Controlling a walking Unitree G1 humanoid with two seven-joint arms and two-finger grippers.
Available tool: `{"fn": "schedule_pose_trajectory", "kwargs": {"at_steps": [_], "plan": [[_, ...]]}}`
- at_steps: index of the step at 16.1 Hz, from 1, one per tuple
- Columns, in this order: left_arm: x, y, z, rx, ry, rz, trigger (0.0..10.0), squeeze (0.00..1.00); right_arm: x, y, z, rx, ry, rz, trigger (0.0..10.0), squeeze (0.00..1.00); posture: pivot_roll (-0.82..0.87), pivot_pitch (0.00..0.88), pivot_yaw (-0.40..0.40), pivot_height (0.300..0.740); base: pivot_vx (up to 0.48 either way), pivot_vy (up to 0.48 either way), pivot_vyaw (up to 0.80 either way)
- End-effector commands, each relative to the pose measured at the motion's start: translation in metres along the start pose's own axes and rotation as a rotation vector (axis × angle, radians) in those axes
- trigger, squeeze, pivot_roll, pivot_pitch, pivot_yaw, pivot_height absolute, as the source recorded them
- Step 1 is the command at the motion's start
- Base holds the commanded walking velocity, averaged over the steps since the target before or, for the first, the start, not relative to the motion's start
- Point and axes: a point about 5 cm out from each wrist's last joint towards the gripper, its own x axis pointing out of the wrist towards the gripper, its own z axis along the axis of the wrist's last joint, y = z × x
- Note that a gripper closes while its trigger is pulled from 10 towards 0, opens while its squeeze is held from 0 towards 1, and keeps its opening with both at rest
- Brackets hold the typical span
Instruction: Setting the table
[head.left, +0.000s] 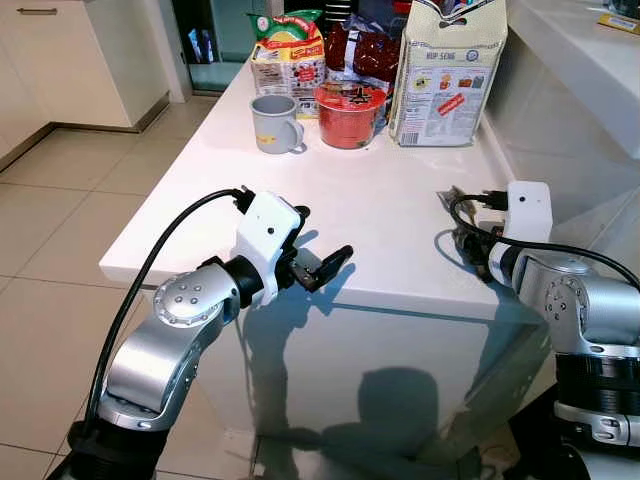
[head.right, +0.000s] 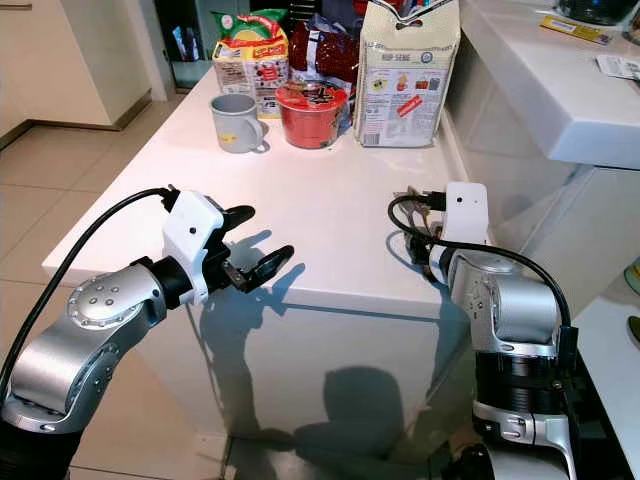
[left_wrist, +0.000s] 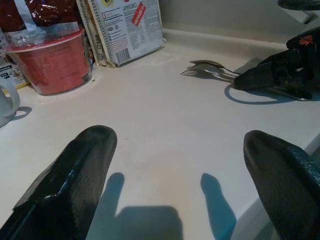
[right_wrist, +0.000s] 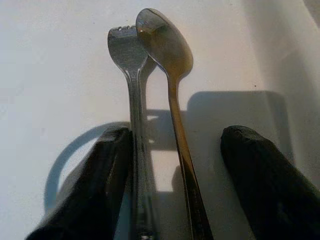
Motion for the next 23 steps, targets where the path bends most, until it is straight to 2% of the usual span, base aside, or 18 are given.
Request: {"fn": "schedule_pose_trajectory", "kwargs": {"at_steps": [1, 9, 12, 15, 16, 18, 20, 23], "plan": [[0.0, 0.001, 0.006, 0.017, -0.011, -0.004, 10.0, 0.0, 0.003, 0.002, -0.012, 0.0, 0.062, 0.009, 0.0, 0.0, -0.01, 0.0, 0.028, 0.74, 0.0, 0.0, 0.0], [0.0, 0.01, 0.003, 0.038, 0.003, 0.086, 10.0, 0.0, 0.005, 0.014, -0.011, 0.005, 0.042, 0.092, 0.0, 0.0, 0.0, 0.0, 0.021, 0.74, 0.0, 0.0, 0.0], [-0.003, 0.015, 0.001, 0.031, 0.011, 0.141, 10.0, 0.0, 0.015, 0.028, -0.014, -0.005, 0.054, 0.181, 0.0, 0.0, 0.01, 0.0, 0.006, 0.74, 0.0, 0.0, 0.0], [-0.003, 0.019, 0.001, 0.028, 0.009, 0.167, 10.0, 0.0, 0.02, 0.035, -0.008, -0.009, 0.031, 0.203, 0.0, 0.0, 0.02, 0.0, 0.003, 0.74, 0.0, 0.0, 0.0], [-0.004, 0.023, 0.003, 0.028, -0.005, 0.203, 10.0, 0.0, 0.022, 0.042, 0.007, 0.001, -0.035, 0.247, 0.0, 0.0, 0.02, 0.0, 0.001, 0.74, 0.0, 0.0, 0.0], [-0.006, 0.026, 0.004, 0.032, -0.012, 0.229, 10.0, 0.0, 0.021, 0.045, 0.016, 0.006, -0.082, 0.27, 0.0, 0.0, 0.03, 0.0, -0.007, 0.74, 0.0, 0.0, 0.0], [-0.006, 0.032, 0.006, 0.024, -0.025, 0.273, 10.0, 0.0, 0.015, 0.047, 0.035, 0.037, -0.186, 0.334, 0.0, 0.0, 0.02, 0.0, -0.003, 0.74, 0.0, 0.0, 0.0], [-0.006, 0.031, 0.008, 0.014, -0.043, 0.284, 10.0, 0.0, 0.003, 0.047, 0.048, 0.124, -0.259, 0.431, 0.0, 0.0, 0.02, 0.0, 0.0, 0.74, 0.0, 0.0, 0.0]]}}
